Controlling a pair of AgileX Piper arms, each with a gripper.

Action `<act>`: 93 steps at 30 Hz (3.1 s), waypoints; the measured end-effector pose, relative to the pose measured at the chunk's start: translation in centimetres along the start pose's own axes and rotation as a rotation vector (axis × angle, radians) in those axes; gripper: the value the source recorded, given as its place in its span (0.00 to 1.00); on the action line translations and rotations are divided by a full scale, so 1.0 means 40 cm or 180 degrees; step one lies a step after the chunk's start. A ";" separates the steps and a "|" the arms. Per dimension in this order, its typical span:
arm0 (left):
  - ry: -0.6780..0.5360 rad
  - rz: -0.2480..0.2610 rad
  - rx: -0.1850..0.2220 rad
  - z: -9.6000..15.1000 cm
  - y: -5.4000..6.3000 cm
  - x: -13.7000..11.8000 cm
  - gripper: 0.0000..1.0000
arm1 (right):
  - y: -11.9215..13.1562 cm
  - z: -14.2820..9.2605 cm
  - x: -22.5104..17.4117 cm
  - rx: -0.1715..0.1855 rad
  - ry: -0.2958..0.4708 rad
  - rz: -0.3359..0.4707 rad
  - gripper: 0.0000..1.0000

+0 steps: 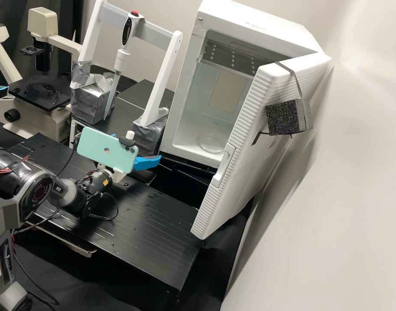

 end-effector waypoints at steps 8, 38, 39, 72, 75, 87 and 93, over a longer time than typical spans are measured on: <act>0.0000 0.0000 0.0000 0.000 0.000 0.000 1.00 | 0.000 0.000 0.000 0.0000 0.0000 0.0000 1.00; 0.0000 0.0000 0.0000 0.000 0.000 0.000 1.00 | 0.292 0.175 -0.068 0.0186 -0.0042 0.1012 1.00; 0.0000 0.0000 0.0000 0.000 0.000 0.000 1.00 | 0.298 0.175 -0.055 0.0193 -0.0054 0.1011 1.00; 0.0000 0.0000 0.0000 0.000 0.000 0.000 1.00 | 0.342 0.220 0.297 0.0311 -0.0523 0.0514 1.00; 0.0000 0.0000 0.0000 0.000 0.000 0.000 1.00 | 0.339 0.222 0.307 0.0325 -0.0560 0.0476 1.00; 0.0000 0.0000 0.0000 0.000 0.000 0.000 1.00 | 0.346 0.225 0.319 0.0276 -0.0659 0.0485 1.00; 0.0000 0.0000 0.0000 0.000 0.000 0.000 1.00 | 0.357 0.201 0.307 0.0091 -0.0640 0.0552 1.00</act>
